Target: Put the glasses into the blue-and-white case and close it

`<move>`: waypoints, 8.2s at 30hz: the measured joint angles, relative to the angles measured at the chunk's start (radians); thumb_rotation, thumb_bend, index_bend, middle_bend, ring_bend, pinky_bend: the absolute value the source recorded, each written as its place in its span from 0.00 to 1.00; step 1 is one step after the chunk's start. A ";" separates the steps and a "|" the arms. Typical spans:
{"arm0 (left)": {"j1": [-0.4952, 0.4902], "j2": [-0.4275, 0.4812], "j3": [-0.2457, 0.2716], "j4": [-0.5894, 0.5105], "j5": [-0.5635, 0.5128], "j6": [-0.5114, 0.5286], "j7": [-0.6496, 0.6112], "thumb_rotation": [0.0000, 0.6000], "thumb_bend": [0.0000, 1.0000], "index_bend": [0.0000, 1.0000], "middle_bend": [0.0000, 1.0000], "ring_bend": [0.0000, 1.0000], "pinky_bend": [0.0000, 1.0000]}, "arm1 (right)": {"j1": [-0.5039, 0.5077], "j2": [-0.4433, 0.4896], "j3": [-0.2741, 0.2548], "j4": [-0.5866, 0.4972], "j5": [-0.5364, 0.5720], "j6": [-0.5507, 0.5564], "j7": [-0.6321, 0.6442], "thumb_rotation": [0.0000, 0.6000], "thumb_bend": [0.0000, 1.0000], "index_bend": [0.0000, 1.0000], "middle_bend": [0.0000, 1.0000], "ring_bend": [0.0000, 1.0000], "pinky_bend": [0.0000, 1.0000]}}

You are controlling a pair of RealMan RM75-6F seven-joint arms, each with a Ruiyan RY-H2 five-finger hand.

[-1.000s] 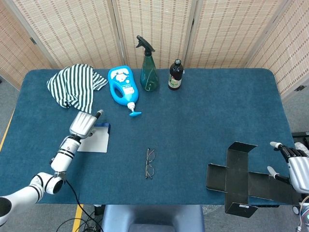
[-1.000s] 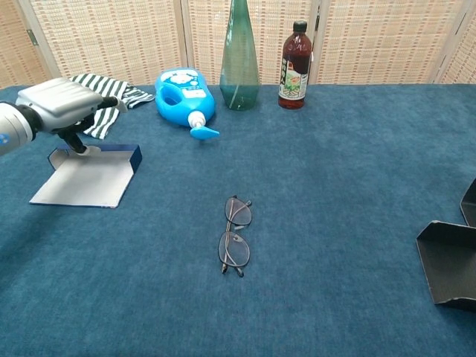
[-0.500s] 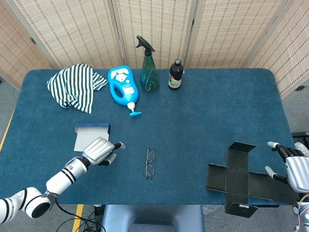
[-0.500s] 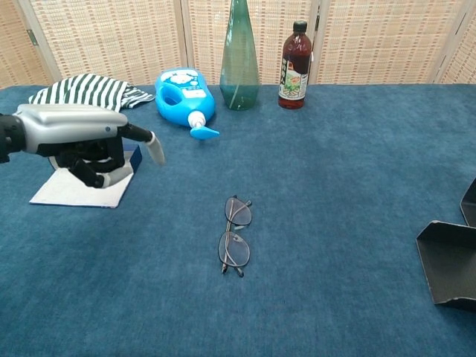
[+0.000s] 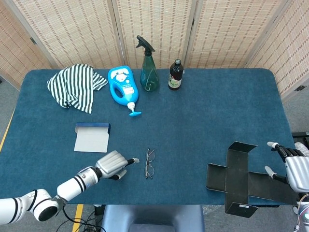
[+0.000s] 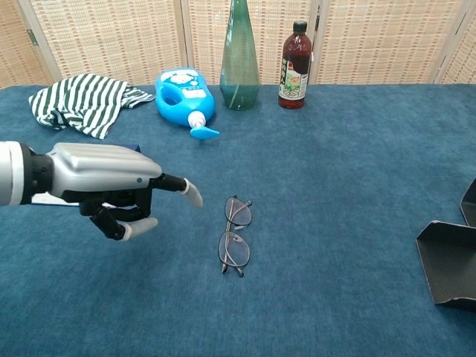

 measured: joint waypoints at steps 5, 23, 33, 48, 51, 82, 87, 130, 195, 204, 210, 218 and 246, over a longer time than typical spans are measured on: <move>-0.034 -0.033 -0.009 -0.010 -0.076 -0.024 0.076 1.00 0.63 0.14 0.94 0.97 1.00 | -0.001 -0.003 -0.001 0.005 0.000 0.000 0.006 1.00 0.21 0.23 0.37 0.42 0.37; -0.165 -0.192 -0.009 0.055 -0.361 -0.026 0.287 1.00 0.63 0.13 0.94 0.97 1.00 | -0.016 -0.003 -0.003 0.028 0.011 0.012 0.031 1.00 0.21 0.23 0.37 0.42 0.37; -0.211 -0.234 0.034 0.098 -0.464 0.015 0.372 1.00 0.63 0.19 0.94 0.97 1.00 | -0.019 -0.004 -0.002 0.034 0.011 0.015 0.038 1.00 0.21 0.23 0.37 0.42 0.37; -0.180 -0.103 0.149 0.003 -0.545 0.150 0.453 1.00 0.63 0.29 0.94 0.97 1.00 | -0.009 -0.008 0.000 0.032 0.001 0.007 0.037 1.00 0.21 0.23 0.38 0.42 0.37; -0.164 -0.065 0.168 -0.019 -0.550 0.168 0.454 1.00 0.63 0.29 0.94 0.97 1.00 | -0.004 -0.009 0.000 0.029 -0.002 0.004 0.034 1.00 0.21 0.23 0.37 0.42 0.37; 0.074 -0.167 0.193 0.422 0.191 0.379 0.040 1.00 0.45 0.44 0.92 0.94 1.00 | -0.001 -0.003 -0.001 0.013 0.003 0.000 0.015 1.00 0.22 0.23 0.38 0.42 0.37; 0.083 -0.195 0.180 0.464 0.222 0.381 0.008 1.00 0.45 0.43 0.92 0.94 1.00 | -0.002 -0.003 0.000 0.012 0.003 0.003 0.015 1.00 0.22 0.23 0.38 0.42 0.37; 0.134 -0.291 0.122 0.611 0.278 0.367 -0.160 1.00 0.47 0.64 0.94 0.95 1.00 | -0.007 0.003 0.004 0.010 0.016 0.000 0.014 1.00 0.22 0.23 0.38 0.42 0.37; 0.192 -0.318 -0.088 0.749 -0.079 0.263 -0.070 1.00 0.38 0.00 0.94 0.95 1.00 | -0.010 0.002 0.004 0.026 0.023 -0.004 0.029 1.00 0.22 0.23 0.38 0.43 0.38; 0.156 -0.371 -0.101 0.847 -0.100 0.216 0.009 1.00 0.38 0.01 0.94 0.95 1.00 | -0.019 0.007 0.005 0.025 0.031 0.003 0.030 1.00 0.22 0.23 0.38 0.43 0.38; 0.140 -0.398 -0.127 0.896 -0.126 0.193 0.002 1.00 0.38 0.01 0.94 0.95 1.00 | -0.018 0.006 0.005 0.026 0.030 0.001 0.031 1.00 0.22 0.23 0.38 0.43 0.38; 0.120 -0.427 -0.168 0.936 -0.176 0.161 -0.004 1.00 0.38 0.02 0.94 0.95 1.00 | -0.018 0.005 0.004 0.027 0.030 -0.001 0.033 1.00 0.22 0.23 0.38 0.43 0.38; 0.175 -0.329 -0.150 0.756 -0.129 0.278 -0.016 1.00 0.37 0.18 0.96 0.97 1.00 | -0.021 0.010 0.005 0.017 0.018 0.012 0.027 1.00 0.22 0.23 0.38 0.43 0.38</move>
